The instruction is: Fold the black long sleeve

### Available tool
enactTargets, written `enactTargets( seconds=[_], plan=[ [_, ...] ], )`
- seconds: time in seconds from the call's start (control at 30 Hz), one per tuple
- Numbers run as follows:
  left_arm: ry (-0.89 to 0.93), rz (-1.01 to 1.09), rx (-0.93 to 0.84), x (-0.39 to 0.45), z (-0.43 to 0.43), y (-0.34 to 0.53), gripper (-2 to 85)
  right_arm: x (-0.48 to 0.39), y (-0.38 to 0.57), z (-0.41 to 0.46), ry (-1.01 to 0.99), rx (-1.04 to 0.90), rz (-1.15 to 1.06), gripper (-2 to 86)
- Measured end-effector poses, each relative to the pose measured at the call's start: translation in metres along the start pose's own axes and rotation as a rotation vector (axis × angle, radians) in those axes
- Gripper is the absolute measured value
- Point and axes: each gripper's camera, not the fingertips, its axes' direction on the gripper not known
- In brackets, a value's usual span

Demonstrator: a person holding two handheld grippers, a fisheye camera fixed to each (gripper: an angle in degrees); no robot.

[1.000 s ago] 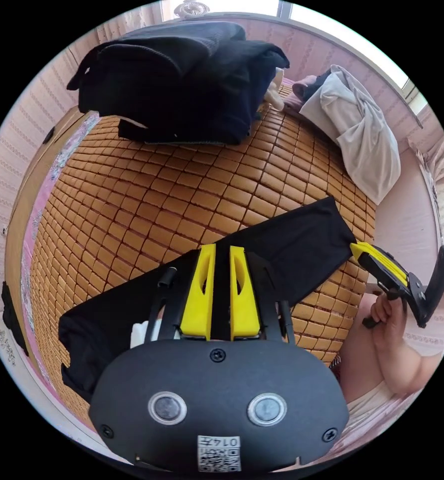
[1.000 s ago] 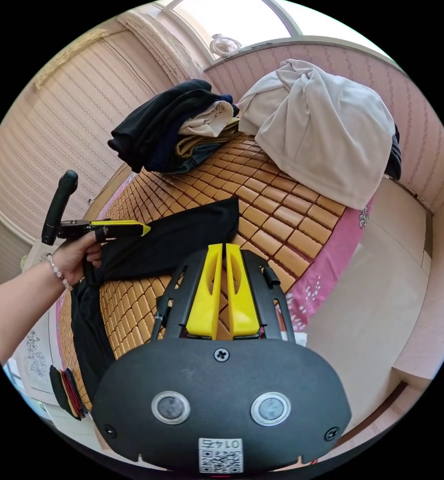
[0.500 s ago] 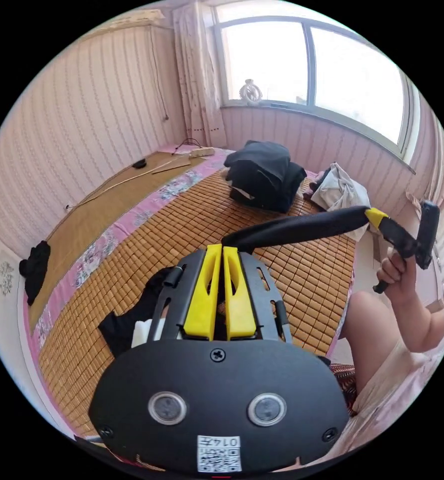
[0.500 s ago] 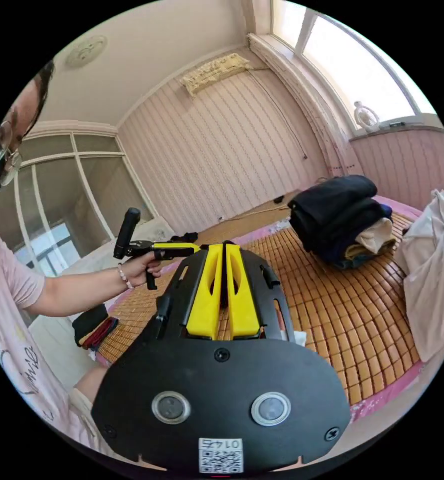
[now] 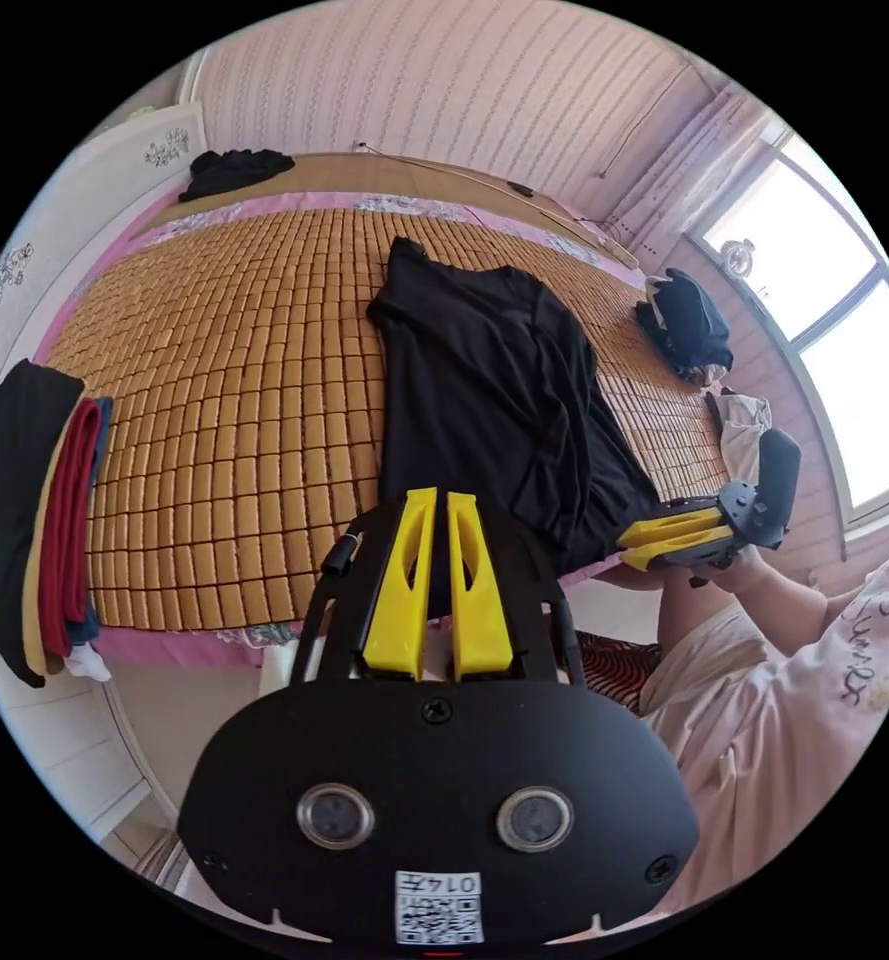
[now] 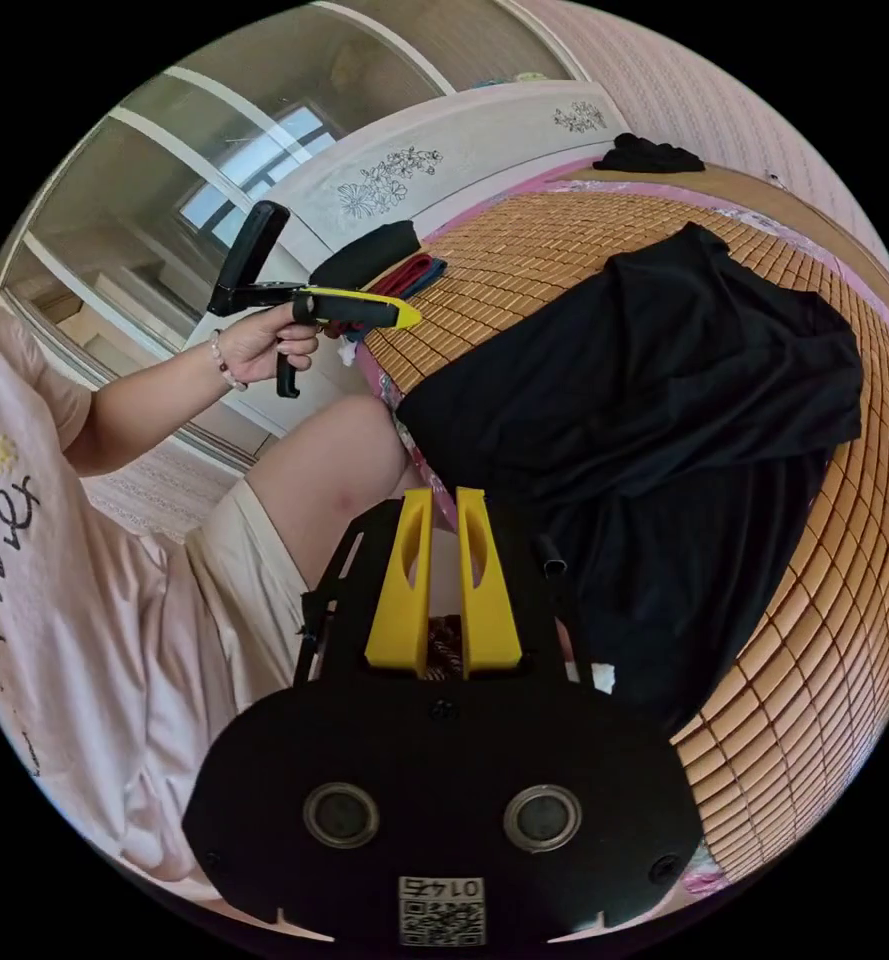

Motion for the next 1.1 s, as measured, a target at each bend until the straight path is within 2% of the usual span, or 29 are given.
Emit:
enactTargets(
  seconds=[0.1,0.17,0.3,0.33,0.4,0.53,0.63,0.8,0.9,0.97,1.03,1.1],
  plan=[
    [0.113,0.054,-0.013,0.018,0.028,-0.007,5.6,-0.007,-0.012,0.019,0.176,-0.037,0.0,5.8],
    [0.126,0.104,-0.04,0.032,0.05,-0.014,6.9,-0.01,-0.022,0.031,0.23,-0.062,-0.004,7.2],
    [0.008,0.213,-0.221,0.058,0.103,-0.025,6.1,-0.018,-0.038,0.068,0.273,-0.137,-0.031,8.3],
    [-0.055,0.239,-0.224,0.062,0.107,-0.022,3.9,-0.019,-0.042,0.077,0.277,-0.167,-0.043,8.6],
    [-0.052,0.287,-0.221,0.065,0.099,-0.02,0.8,-0.022,-0.049,0.083,0.278,-0.175,-0.044,9.2],
    [-0.03,0.231,-0.101,0.047,0.041,-0.015,-0.4,-0.031,-0.062,0.081,0.268,-0.117,-0.062,9.4],
    [-0.049,0.151,-0.085,0.02,0.025,-0.011,-0.6,-0.038,-0.075,0.093,0.288,-0.121,-0.106,9.5],
    [-0.048,0.082,-0.158,-0.012,0.05,-0.01,-0.6,-0.049,-0.095,0.135,0.368,-0.168,-0.168,11.5],
    [-0.07,0.114,-0.178,-0.015,0.062,-0.011,-0.6,-0.051,-0.107,0.149,0.414,-0.159,-0.173,11.4],
    [-0.073,0.118,-0.189,-0.018,0.068,-0.012,-0.6,-0.049,-0.114,0.156,0.429,-0.144,-0.172,9.9],
    [-0.059,0.1,-0.201,-0.026,0.076,-0.011,-0.6,-0.039,-0.12,0.175,0.441,-0.208,-0.156,6.4],
    [-0.045,0.087,-0.204,-0.032,0.08,-0.01,-0.6,-0.038,-0.124,0.173,0.442,-0.165,-0.159,2.5]
  ],
)
